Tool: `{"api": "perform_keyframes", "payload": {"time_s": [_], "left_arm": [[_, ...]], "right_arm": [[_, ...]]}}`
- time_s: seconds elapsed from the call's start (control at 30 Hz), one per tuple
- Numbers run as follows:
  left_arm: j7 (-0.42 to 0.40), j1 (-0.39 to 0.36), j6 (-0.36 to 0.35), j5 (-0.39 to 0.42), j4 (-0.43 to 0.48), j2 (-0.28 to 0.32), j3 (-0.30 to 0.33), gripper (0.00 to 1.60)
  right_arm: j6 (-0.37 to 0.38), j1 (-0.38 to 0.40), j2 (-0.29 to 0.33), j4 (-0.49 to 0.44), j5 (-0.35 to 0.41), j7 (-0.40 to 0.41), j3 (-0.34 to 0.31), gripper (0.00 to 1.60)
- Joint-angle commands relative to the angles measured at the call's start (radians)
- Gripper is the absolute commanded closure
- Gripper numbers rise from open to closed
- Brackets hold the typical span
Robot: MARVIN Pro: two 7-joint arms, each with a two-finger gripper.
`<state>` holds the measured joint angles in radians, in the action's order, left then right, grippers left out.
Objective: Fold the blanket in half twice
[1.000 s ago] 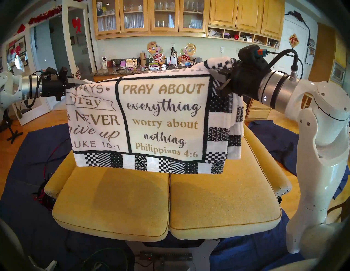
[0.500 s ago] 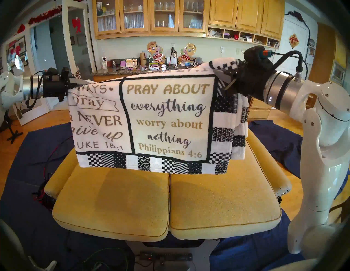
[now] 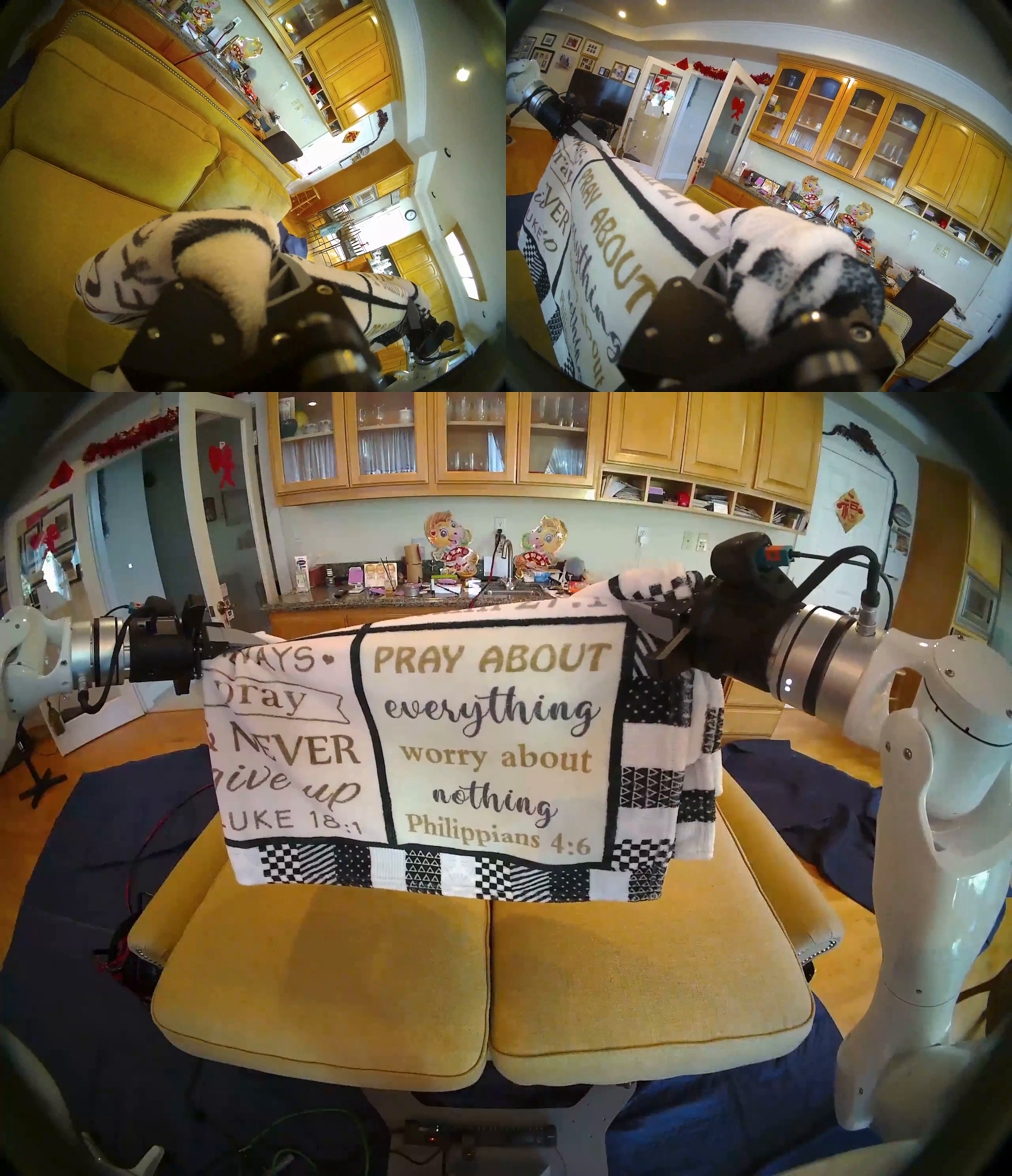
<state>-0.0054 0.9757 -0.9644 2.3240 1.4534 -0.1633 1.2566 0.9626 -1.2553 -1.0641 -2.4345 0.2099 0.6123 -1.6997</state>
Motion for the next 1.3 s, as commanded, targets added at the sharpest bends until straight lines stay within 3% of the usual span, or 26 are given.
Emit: {"api": "perform_keyframes", "payload": {"time_s": [0.0, 1.27], "left_arm": [[-0.012, -0.014, 0.004, 0.006, -0.009, 0.032, 0.031, 1.60], [-0.015, 0.055, 0.004, 0.008, -0.012, 0.036, 0.014, 1.60]], "right_arm": [[-0.003, 0.014, 0.007, -0.009, -0.005, -0.005, -0.032, 1.60], [-0.007, -0.005, 0.035, -0.009, -0.006, 0.051, -0.022, 1.60]]}}
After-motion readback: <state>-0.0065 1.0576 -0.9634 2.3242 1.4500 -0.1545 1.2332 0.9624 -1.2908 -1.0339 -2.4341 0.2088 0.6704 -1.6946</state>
